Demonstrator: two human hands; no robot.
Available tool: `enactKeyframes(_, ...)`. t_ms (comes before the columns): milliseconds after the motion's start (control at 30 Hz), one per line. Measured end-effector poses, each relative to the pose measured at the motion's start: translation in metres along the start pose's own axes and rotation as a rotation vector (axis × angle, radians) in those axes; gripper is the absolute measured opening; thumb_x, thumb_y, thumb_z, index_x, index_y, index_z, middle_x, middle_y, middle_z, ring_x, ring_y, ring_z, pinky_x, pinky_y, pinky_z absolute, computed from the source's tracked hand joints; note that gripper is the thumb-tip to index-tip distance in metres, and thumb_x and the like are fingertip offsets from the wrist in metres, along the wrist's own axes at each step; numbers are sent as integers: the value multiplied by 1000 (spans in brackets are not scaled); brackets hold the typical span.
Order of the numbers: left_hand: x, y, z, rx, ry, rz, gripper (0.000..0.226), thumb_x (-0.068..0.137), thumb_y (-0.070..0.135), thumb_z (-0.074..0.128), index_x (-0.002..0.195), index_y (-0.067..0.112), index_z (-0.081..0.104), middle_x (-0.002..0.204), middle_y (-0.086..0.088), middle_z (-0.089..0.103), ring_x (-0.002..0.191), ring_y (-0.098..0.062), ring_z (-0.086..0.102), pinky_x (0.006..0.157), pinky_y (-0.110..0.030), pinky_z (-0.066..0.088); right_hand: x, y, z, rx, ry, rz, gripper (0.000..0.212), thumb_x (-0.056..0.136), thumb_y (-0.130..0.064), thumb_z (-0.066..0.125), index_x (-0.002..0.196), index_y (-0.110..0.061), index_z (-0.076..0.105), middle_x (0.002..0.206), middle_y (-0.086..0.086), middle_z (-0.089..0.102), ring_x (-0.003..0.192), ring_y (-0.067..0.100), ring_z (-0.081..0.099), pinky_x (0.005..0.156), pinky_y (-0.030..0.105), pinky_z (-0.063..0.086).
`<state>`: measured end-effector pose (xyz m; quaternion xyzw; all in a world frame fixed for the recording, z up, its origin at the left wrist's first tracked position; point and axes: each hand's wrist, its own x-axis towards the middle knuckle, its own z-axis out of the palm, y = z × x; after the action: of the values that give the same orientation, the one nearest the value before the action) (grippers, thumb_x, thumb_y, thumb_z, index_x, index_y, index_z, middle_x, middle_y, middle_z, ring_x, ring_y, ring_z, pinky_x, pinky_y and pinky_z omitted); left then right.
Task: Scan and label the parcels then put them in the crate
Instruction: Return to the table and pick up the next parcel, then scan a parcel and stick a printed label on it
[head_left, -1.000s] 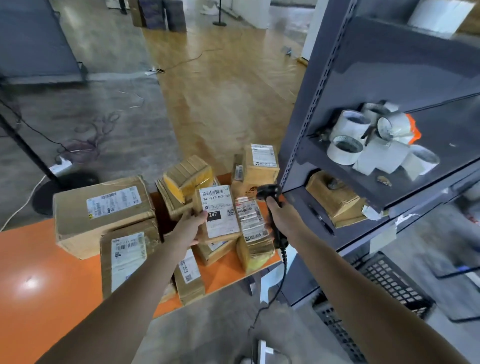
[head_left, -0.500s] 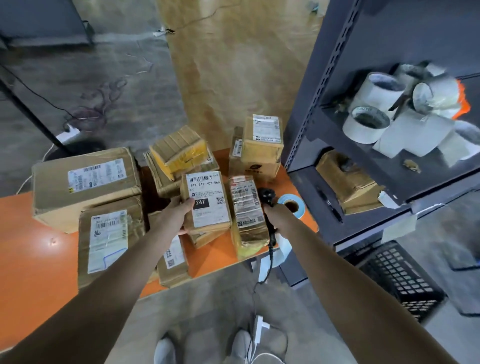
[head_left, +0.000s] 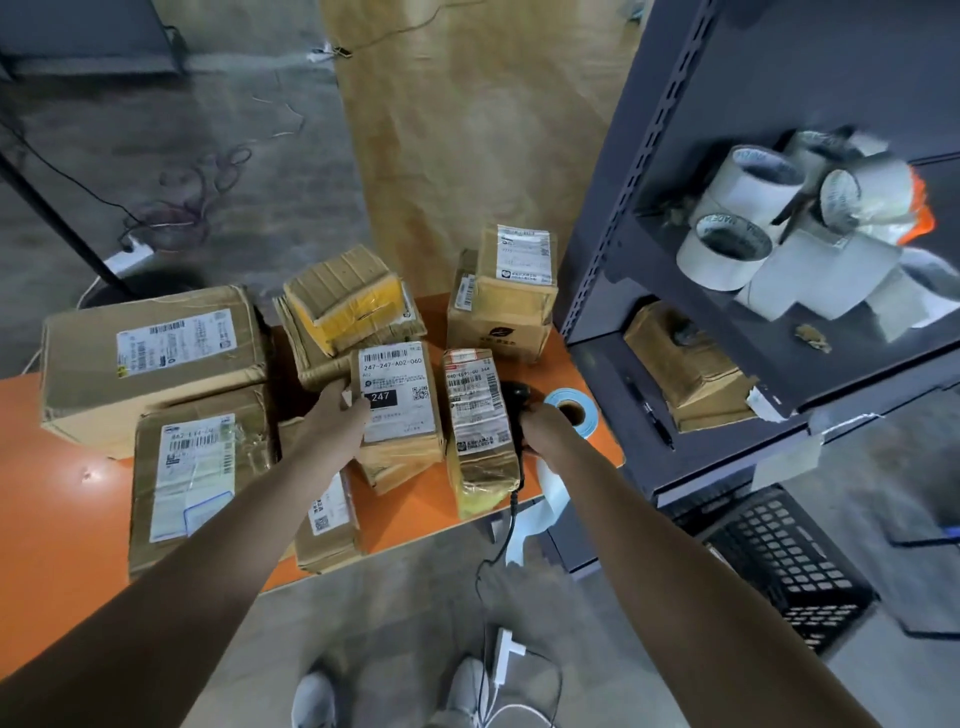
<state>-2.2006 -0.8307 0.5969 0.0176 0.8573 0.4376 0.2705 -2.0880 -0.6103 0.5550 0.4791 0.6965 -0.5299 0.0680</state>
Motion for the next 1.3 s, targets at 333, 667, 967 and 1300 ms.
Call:
enactKeyframes(333, -34, 48, 35, 423, 253, 516, 47, 95, 19, 48, 141, 15, 41, 140, -12, 41, 132, -31, 32, 106, -48, 35, 1, 33, -41, -512, 167, -223, 39, 99, -26, 51, 134, -10, 53, 132, 10, 59, 115, 32, 58, 83, 31, 46)
enactKeyframes(667, -47, 61, 79, 359, 43, 620, 43, 98, 19, 50, 139, 11, 42, 137, -9, 43, 131, -24, 36, 103, -33, 36, 22, 48, -39, -719, 245, -184, 43, 98, -31, 56, 138, -19, 48, 131, 7, 61, 116, 31, 60, 79, 32, 47)
enactKeyframes(967, -46, 80, 98, 241, -130, 474, 40, 95, 21, 53, 134, 13, 49, 133, -8, 51, 123, -25, 49, 101, -35, 41, -26, 23, -75, -393, 325, -356, 25, 98, -27, 50, 118, -13, 56, 83, -1, 54, 75, 25, 57, 48, 26, 29)
enactKeyframes(1300, -55, 115, 87, 128, -196, 518, 46, 93, 26, 59, 136, 15, 44, 117, 0, 60, 87, -10, 59, 54, -12, 34, -86, -25, -76, 69, 246, -444, 31, 102, -21, 48, 130, -7, 52, 115, 6, 60, 91, 18, 63, 78, 35, 59)
